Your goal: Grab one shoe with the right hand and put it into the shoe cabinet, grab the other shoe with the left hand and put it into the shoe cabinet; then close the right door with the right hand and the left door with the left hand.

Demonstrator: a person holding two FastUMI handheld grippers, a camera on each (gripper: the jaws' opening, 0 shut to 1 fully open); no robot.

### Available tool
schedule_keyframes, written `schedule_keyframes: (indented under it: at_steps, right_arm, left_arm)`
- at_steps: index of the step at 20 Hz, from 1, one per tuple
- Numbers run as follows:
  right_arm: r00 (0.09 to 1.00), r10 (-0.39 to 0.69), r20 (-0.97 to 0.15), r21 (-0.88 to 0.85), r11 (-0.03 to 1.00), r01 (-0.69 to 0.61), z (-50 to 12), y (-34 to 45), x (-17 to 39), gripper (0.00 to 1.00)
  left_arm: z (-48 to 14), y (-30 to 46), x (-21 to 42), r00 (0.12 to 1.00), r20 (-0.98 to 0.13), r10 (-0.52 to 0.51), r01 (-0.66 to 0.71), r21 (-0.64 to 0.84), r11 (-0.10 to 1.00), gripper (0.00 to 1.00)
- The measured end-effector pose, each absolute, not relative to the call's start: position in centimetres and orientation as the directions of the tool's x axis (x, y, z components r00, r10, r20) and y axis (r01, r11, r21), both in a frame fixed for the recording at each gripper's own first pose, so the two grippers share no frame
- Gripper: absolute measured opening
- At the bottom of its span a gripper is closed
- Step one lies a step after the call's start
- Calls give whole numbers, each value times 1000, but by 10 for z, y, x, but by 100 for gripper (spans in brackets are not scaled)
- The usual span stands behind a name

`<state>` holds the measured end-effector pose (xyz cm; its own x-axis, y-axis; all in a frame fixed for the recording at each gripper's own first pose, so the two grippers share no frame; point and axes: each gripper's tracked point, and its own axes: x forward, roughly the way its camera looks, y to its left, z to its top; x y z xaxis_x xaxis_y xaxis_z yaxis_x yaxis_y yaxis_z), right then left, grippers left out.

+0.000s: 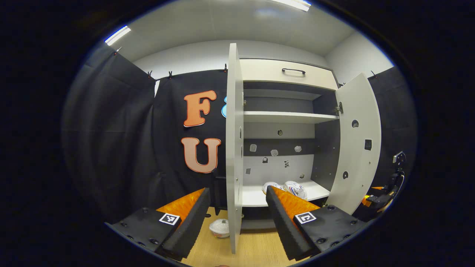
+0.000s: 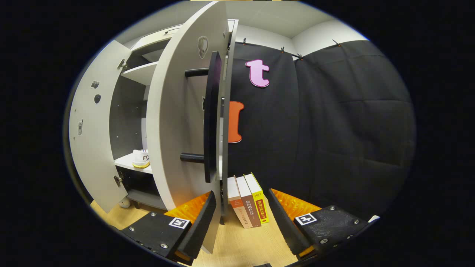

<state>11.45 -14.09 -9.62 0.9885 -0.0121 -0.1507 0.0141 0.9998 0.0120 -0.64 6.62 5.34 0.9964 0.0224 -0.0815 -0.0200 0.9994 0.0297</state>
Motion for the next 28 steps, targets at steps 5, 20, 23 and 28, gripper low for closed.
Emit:
schedule_keyframes:
  at_steps: [5,20,23,28]
  right_arm:
    - [989,14,-147,28,1000,-10,-95,-105,117,88]
    - [988,103,-112,54,994,-98,-92,-10,171,97]
    - [984,129,-121,32,992,-126,-95,15,194,97]
    - [984,136,-116,8,991,-136,-93,20,203,89]
  left_arm:
    - [49,85,-8,996,-84,20,-17,38,999,97]
    - [31,145,-12,991,-114,74,-73,12,997,97]
    - [21,157,-11,988,-120,94,-94,9,996,97]
    - [14,180,-5,985,-125,120,-119,14,993,97]
